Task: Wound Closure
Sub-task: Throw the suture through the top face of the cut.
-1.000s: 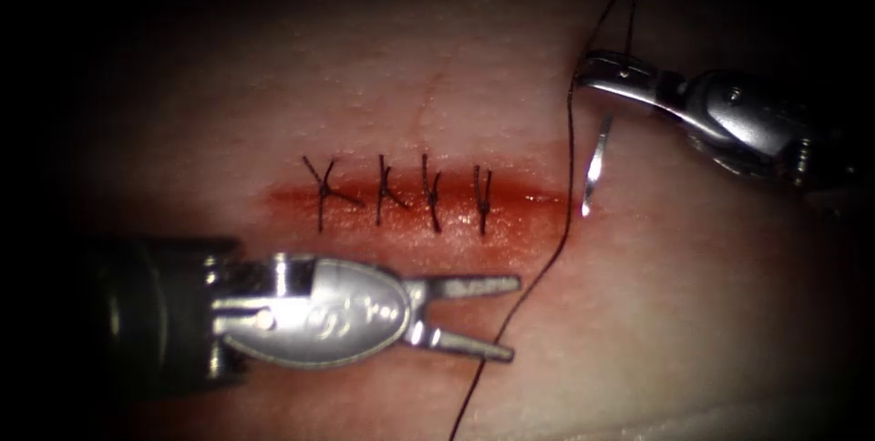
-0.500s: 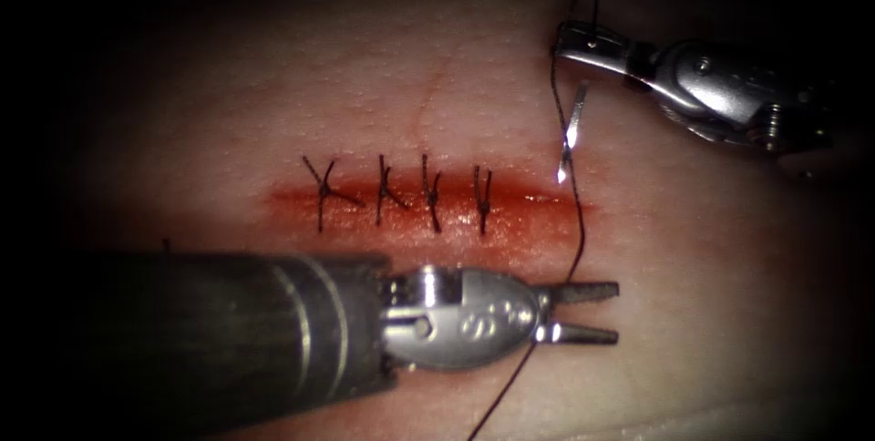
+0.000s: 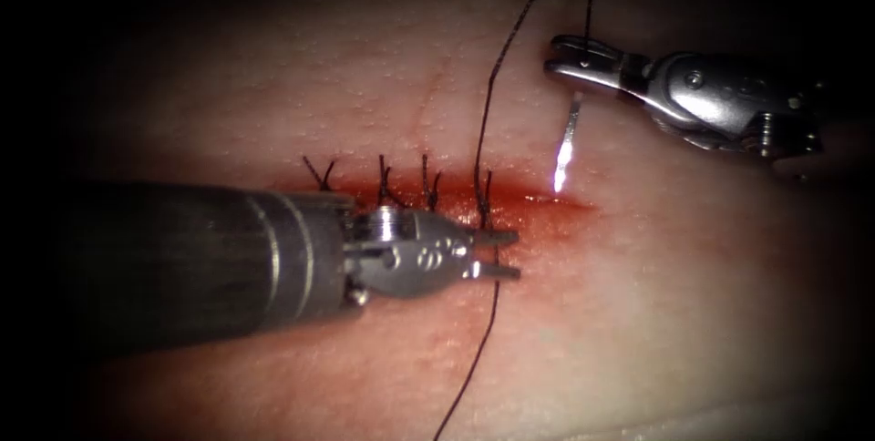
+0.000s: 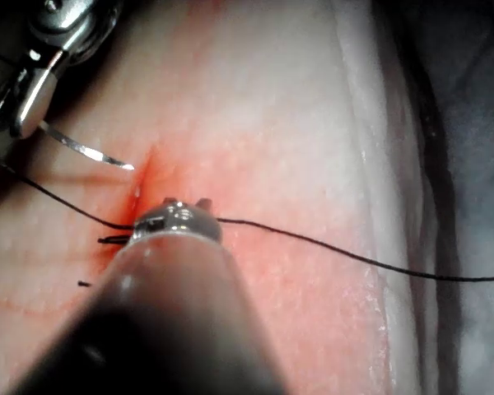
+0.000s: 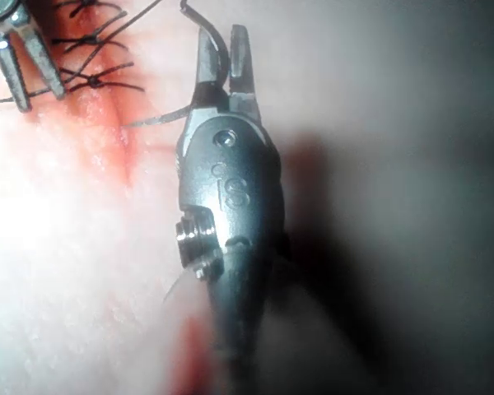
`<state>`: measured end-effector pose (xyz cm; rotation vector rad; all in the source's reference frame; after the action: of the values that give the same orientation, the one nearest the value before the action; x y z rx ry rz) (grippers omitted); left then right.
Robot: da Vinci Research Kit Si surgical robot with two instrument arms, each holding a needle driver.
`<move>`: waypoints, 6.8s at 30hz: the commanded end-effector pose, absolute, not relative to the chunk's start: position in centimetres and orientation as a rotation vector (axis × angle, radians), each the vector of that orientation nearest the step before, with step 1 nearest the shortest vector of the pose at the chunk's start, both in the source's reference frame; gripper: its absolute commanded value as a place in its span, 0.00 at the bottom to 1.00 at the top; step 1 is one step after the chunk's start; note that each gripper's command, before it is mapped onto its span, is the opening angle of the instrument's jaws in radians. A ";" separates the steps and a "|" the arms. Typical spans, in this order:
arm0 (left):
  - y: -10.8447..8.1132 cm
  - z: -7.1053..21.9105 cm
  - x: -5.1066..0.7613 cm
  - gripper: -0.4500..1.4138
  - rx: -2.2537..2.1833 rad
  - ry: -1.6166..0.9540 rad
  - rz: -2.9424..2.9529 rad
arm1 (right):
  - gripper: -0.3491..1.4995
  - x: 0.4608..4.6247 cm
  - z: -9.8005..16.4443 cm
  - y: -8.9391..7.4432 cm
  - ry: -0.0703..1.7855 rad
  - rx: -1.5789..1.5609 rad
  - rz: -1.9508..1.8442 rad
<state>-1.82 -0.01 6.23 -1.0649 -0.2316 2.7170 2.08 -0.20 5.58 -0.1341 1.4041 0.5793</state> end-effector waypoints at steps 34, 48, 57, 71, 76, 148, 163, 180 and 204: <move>-0.1 6.4 -1.96 0.29 -1.068 -0.232 2.706 | 0.00 2.32 5.9 -0.5 1.341 -0.357 0.243; -0.1 6.5 -1.96 0.29 -1.070 -0.240 2.699 | 0.00 2.32 6.1 -1.1 1.336 -0.472 0.088; -0.1 6.4 -1.94 0.29 -1.067 -0.244 2.701 | 0.00 2.34 6.3 -1.4 1.339 -0.489 0.047; -0.2 6.5 -1.94 0.29 -1.049 -0.257 2.711 | 0.00 2.25 6.6 -1.8 1.309 -0.469 0.047; -0.2 6.5 -1.97 0.29 -1.051 -0.269 2.712 | 0.00 2.25 6.5 -1.7 1.326 -0.457 0.100; -0.3 6.8 -2.00 0.32 -0.950 -0.388 2.756 | 0.00 2.51 6.3 -0.5 1.087 1.062 1.569; -0.3 6.8 -1.99 0.32 -0.950 -0.389 2.756 | 0.00 2.38 6.4 -0.2 1.304 0.226 1.035; -0.3 6.7 -2.00 0.31 -0.950 -0.389 2.756 | 0.00 2.29 6.4 0.0 1.311 0.178 1.143; -0.3 6.7 -2.00 0.31 -0.951 -0.389 2.757 | 0.00 2.51 6.4 -0.4 0.998 1.170 1.764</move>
<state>-1.95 -0.34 6.69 -0.9494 -0.3901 2.7564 2.44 -0.41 6.33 1.1775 0.9921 1.7685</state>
